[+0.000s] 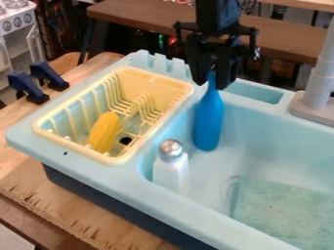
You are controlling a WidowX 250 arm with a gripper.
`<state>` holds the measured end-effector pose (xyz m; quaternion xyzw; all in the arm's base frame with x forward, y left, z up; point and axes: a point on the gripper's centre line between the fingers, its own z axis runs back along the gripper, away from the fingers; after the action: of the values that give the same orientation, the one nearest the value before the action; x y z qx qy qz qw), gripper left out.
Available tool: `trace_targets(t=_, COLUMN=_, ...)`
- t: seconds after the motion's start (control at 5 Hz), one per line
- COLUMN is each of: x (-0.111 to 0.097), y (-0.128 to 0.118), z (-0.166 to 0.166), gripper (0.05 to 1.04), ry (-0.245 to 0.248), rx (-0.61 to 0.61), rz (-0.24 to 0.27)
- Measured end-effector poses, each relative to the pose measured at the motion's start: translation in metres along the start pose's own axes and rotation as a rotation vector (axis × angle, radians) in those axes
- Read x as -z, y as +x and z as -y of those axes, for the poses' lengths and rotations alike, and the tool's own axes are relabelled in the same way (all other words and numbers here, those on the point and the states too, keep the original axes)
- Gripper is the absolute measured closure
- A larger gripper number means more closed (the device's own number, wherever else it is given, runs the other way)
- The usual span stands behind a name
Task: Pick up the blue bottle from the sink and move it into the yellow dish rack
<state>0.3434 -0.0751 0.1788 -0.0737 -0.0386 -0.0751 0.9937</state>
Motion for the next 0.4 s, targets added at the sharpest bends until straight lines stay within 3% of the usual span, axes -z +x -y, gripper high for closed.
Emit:
trace_targets(t=0.2, x=-0.001, y=-0.003, z=0.003, gripper=0.736, ry=-0.02, rx=-0.001, rz=-0.015)
trace_targets(t=0.4, x=-0.012, y=-0.008, z=0.011, gripper=0.737, ry=-0.023, rx=0.008, rz=-0.006)
